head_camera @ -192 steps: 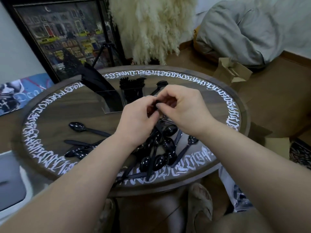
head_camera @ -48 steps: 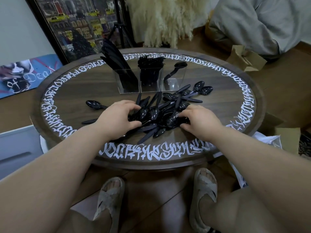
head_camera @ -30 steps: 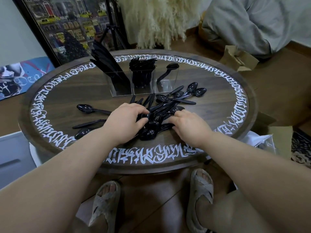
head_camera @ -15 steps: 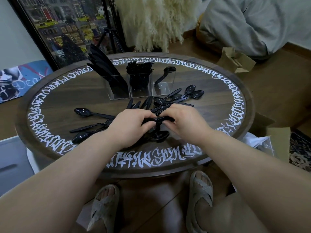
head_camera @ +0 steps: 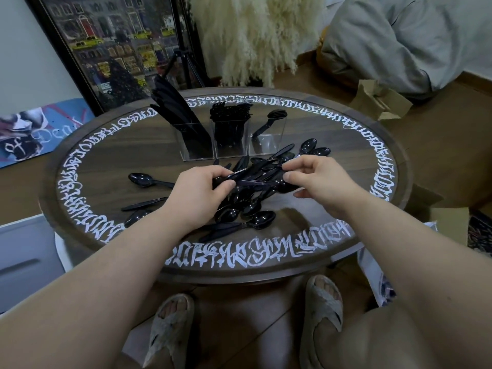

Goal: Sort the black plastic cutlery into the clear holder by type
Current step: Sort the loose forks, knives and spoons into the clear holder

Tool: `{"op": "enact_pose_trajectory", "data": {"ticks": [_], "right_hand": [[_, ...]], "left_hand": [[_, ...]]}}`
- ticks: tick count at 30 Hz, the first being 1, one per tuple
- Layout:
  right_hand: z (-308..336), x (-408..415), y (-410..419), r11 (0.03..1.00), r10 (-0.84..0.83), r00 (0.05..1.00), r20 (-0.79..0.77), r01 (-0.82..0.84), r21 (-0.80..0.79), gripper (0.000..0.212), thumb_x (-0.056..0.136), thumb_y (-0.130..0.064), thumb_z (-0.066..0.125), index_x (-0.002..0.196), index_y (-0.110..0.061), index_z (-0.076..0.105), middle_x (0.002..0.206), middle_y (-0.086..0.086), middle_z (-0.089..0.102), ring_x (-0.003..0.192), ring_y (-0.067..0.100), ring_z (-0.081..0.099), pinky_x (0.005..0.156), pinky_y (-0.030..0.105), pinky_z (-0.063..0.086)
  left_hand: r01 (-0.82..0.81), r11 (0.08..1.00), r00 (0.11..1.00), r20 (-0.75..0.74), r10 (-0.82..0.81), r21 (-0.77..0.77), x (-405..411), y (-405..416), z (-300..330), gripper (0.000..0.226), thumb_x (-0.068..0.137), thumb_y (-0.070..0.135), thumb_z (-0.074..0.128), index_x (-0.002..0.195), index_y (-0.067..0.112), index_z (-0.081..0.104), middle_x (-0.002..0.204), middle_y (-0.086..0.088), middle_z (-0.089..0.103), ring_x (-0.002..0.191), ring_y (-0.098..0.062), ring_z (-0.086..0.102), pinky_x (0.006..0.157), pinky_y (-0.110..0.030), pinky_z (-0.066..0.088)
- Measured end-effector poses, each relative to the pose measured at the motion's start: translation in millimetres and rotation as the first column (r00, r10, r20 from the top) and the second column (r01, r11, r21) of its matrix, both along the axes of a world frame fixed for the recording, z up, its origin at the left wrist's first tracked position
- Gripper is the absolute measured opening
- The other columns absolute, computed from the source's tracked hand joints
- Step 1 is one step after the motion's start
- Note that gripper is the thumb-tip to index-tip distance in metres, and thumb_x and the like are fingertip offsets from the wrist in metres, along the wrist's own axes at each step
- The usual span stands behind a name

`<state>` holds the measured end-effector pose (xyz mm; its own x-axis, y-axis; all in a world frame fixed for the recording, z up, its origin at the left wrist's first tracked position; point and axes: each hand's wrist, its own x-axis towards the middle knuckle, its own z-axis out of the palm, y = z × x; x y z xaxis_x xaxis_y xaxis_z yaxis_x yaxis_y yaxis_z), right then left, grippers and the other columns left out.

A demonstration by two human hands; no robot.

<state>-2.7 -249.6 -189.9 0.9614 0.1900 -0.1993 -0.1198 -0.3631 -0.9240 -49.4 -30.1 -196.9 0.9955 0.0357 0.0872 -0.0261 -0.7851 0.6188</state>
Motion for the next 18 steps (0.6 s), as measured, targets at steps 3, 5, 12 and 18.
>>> {"op": "enact_pose_trajectory", "data": {"ticks": [3, 5, 12, 18], "right_hand": [[3.6, -0.1, 7.9, 0.996, -0.003, 0.999, -0.05, 0.007, 0.084, 0.013, 0.089, -0.002, 0.061, 0.086, -0.015, 0.06, 0.091, 0.013, 0.058, 0.081, 0.019, 0.06, 0.072, 0.034, 0.054], [6.9, -2.1, 13.9, 0.987, -0.026, 0.997, -0.067, 0.036, 0.157, 0.015, 0.091, -0.002, 0.058, 0.084, -0.013, 0.054, 0.085, 0.011, 0.057, 0.074, 0.021, 0.064, 0.075, 0.039, 0.055], [27.5, -11.1, 23.9, 0.979, -0.109, 0.993, 0.043, 0.1, 0.177, 0.006, 0.088, -0.009, 0.067, 0.082, -0.009, 0.066, 0.078, 0.01, 0.059, 0.048, 0.012, 0.059, 0.057, 0.028, 0.054], [45.6, -8.3, 25.2, 0.973, -0.108, 0.994, -0.01, 0.108, 0.205, 0.011, 0.083, 0.0, 0.069, 0.092, -0.007, 0.065, 0.077, 0.007, 0.063, 0.059, 0.012, 0.062, 0.064, 0.025, 0.056]], "left_hand": [[-0.053, 0.998, 0.998, 0.02, 0.053, -0.023, -1.3, 2.6, 0.3, 0.016, 0.094, 0.027, 0.058, 0.106, 0.024, 0.068, 0.069, 0.02, 0.055, 0.066, -0.006, 0.052, 0.07, -0.025, 0.041], [-0.093, 0.995, 0.995, 0.036, 0.095, -0.047, -2.3, 4.9, 1.4, 0.013, 0.094, 0.027, 0.058, 0.102, 0.025, 0.068, 0.071, 0.018, 0.056, 0.069, -0.01, 0.054, 0.071, -0.026, 0.043], [-0.138, 0.973, 0.99, -0.005, 0.139, -0.187, -5.8, 8.5, 8.3, 0.009, 0.093, 0.027, 0.059, 0.095, 0.029, 0.068, 0.06, 0.011, 0.059, 0.046, 0.003, 0.05, 0.054, -0.02, 0.036], [-0.15, 0.953, 0.986, 0.023, 0.162, -0.263, -4.8, 8.6, 13.3, 0.01, 0.089, 0.029, 0.064, 0.089, 0.024, 0.071, 0.062, 0.009, 0.062, 0.053, -0.004, 0.051, 0.058, -0.023, 0.037]]}}
